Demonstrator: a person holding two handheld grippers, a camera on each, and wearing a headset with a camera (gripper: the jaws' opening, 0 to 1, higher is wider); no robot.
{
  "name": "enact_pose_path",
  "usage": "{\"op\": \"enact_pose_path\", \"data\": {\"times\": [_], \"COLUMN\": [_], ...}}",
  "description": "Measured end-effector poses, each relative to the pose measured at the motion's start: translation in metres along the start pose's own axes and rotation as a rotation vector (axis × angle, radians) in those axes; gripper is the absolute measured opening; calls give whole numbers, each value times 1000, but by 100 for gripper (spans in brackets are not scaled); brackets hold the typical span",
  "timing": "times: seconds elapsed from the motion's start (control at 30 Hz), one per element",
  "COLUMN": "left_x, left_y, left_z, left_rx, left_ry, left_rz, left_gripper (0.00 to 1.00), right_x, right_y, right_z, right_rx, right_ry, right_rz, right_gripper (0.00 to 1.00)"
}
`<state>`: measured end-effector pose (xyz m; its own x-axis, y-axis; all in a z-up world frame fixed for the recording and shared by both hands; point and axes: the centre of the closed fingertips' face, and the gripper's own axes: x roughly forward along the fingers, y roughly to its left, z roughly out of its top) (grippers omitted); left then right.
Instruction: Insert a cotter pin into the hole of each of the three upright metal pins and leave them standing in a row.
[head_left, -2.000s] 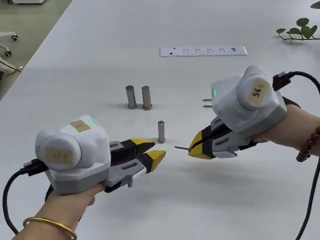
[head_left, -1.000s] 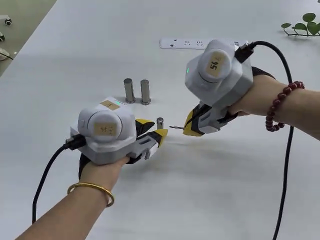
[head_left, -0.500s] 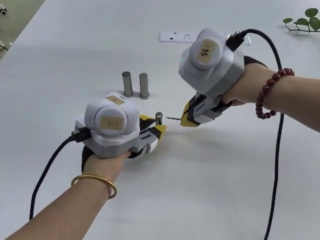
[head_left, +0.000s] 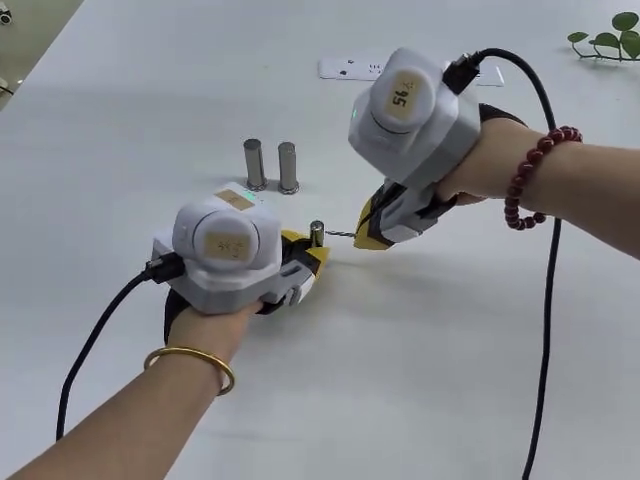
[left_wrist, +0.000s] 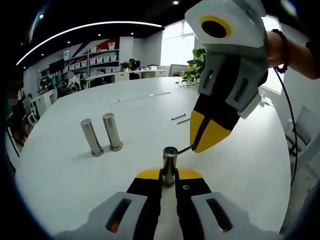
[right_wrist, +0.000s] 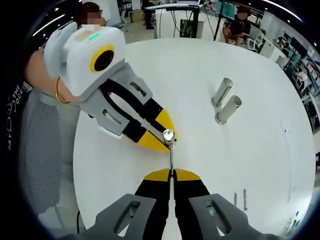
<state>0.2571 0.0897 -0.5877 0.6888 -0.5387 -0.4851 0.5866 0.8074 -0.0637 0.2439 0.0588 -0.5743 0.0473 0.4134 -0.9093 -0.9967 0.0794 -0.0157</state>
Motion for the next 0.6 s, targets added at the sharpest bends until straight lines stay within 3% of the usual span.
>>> {"op": "enact_pose_path", "data": {"times": [0.6], "left_x": [2], "left_y": [2], "left_z": [0], "left_rx": [13], "left_ry": [-1], "left_rz": [19], "left_gripper": [7], "right_x": [-3], "right_y": [1], "right_z": [5], "right_rx": [-8], "right_ry": [1], "right_rz": [0], "right_gripper": [0]}}
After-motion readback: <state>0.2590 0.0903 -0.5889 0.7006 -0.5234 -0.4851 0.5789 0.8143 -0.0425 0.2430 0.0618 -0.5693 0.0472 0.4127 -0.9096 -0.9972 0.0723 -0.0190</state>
